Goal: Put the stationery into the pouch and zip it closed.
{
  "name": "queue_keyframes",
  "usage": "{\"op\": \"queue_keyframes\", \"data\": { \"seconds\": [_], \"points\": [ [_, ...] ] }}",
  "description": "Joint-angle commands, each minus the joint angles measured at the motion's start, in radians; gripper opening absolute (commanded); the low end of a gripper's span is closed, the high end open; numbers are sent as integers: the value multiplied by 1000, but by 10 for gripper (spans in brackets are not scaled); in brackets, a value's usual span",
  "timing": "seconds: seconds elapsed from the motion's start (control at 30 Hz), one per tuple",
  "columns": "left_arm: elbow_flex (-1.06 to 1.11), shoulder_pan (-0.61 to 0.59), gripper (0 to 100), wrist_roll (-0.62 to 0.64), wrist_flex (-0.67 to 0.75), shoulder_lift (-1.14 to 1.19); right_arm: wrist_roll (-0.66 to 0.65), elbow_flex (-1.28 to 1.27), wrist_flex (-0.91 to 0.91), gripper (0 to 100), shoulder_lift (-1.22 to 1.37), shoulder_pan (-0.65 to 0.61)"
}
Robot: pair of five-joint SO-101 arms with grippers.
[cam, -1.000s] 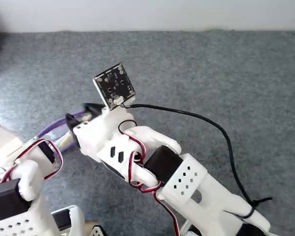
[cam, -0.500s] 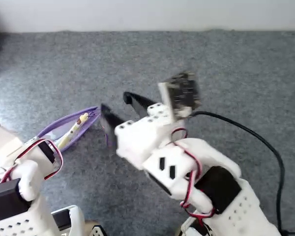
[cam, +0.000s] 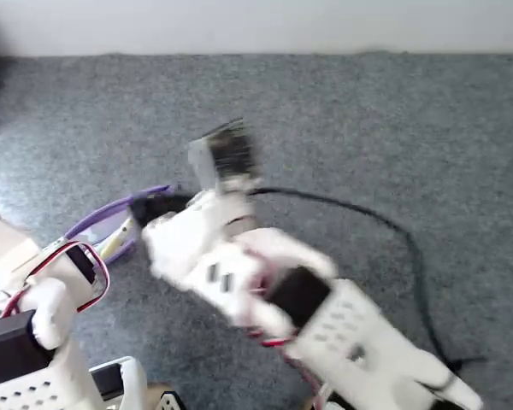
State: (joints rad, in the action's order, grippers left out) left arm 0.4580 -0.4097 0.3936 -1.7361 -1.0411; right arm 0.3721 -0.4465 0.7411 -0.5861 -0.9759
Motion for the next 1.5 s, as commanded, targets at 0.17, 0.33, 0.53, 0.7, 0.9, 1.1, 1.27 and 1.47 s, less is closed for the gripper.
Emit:
{"op": "queue_keyframes", "data": {
  "seconds": [0.17, 0.33, 0.53, 0.7, 0.9, 1.1, 1.27, 1.47],
  "points": [
    [-2, -2, 13, 11, -14, -21, -104, 161, 53, 8, 10, 61],
    [-2, -2, 13, 11, -12, -21, -195, 347, 163, 8, -88, 71],
    [-2, -2, 13, 11, -14, -21, -160, 305, 229, 9, -54, 101],
    [-2, -2, 13, 11, -14, -21, -101, 97, 16, 9, 151, 79],
    [-2, -2, 13, 11, -14, -21, -141, 227, 82, 9, 194, 85],
    [-2, -2, 13, 11, -14, -21, -236, 387, 280, 9, 88, 165],
    [-2, -2, 13, 11, -14, -21, -232, 310, 222, 9, 147, 151],
    [-2, -5, 13, 11, -14, -21, -213, 215, 113, 9, 272, 128]
  ]
}}
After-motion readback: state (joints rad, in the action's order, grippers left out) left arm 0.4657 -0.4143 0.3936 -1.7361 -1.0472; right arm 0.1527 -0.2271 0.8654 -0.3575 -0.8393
